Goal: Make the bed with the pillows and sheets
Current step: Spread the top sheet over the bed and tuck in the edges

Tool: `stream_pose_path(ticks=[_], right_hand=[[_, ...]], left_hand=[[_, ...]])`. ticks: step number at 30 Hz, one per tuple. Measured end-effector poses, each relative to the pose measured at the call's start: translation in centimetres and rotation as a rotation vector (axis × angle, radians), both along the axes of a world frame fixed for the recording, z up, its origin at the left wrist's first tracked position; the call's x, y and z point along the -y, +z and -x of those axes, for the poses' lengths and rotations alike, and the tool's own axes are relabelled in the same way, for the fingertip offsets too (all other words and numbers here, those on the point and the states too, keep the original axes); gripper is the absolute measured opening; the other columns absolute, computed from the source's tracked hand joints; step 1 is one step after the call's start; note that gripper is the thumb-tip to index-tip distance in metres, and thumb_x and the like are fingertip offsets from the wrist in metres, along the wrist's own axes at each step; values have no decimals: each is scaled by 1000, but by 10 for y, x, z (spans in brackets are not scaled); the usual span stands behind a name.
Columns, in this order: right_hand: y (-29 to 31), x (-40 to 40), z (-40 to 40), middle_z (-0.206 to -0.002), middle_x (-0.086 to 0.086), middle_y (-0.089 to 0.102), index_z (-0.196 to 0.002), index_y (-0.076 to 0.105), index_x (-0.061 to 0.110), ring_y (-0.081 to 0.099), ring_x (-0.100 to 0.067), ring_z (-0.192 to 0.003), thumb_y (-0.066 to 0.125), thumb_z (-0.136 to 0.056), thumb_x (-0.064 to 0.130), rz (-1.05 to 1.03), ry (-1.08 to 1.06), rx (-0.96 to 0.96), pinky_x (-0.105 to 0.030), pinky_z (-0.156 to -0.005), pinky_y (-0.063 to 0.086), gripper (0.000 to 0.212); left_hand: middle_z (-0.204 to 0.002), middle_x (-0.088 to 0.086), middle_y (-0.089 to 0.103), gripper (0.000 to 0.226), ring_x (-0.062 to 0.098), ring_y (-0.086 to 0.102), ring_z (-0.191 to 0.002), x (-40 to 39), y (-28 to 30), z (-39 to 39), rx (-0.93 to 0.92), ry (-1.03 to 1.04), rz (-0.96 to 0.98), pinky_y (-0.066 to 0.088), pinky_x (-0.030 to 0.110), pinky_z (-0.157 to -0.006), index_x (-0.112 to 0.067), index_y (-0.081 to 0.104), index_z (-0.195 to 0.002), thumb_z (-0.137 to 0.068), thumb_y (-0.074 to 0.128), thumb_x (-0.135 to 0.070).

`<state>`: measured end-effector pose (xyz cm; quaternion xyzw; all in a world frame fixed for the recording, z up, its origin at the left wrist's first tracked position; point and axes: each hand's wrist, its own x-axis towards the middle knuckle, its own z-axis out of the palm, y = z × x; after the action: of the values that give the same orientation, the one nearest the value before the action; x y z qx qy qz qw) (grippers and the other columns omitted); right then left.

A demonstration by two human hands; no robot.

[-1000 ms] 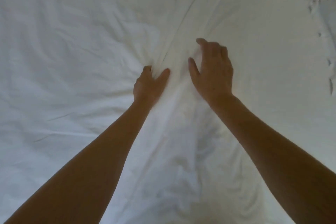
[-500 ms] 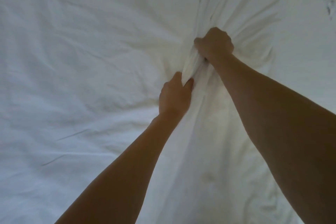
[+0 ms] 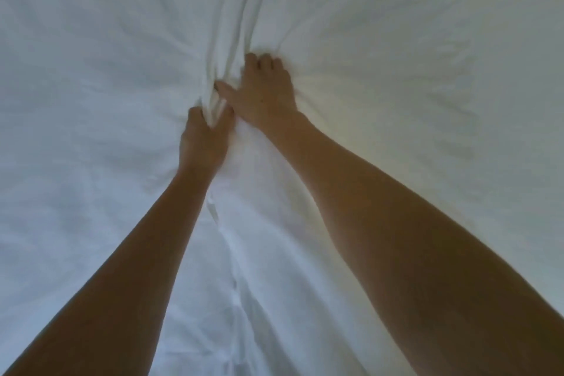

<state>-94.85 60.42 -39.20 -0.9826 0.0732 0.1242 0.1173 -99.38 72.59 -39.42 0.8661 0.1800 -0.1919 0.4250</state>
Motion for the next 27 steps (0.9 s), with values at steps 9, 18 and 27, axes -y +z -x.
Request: stream_pose_path(ticks=[9,18,27], right_hand=[[4,46,151,-162,-6,0,-154,7,16,-1,-19,-148,28,-99,52,-87,119,-150,-34,-119,-1,69],[19,58,373,-156,-18,23,-149,28,4,22,-32,-144,22,-95,56,-136,15,-103,-35,-117,8,75],[50,128,571,-152,-17,31,-145,32,14,24,-33,-143,43,-91,62,-67,231,11,-47,-118,17,73]], left_hand=[[-56,-9,53,33,10,52,-54,-20,6,167,-131,209,301,42,26,-52,-19,53,-68,-94,58,-38],[-105,6,70,66,30,63,-101,-43,27,385,-331,-7,-93,50,45,-89,-16,65,-116,-84,46,-71],[-115,22,64,62,42,58,-105,-19,47,434,-192,105,-334,46,47,-85,-2,54,-127,-96,41,-54]])
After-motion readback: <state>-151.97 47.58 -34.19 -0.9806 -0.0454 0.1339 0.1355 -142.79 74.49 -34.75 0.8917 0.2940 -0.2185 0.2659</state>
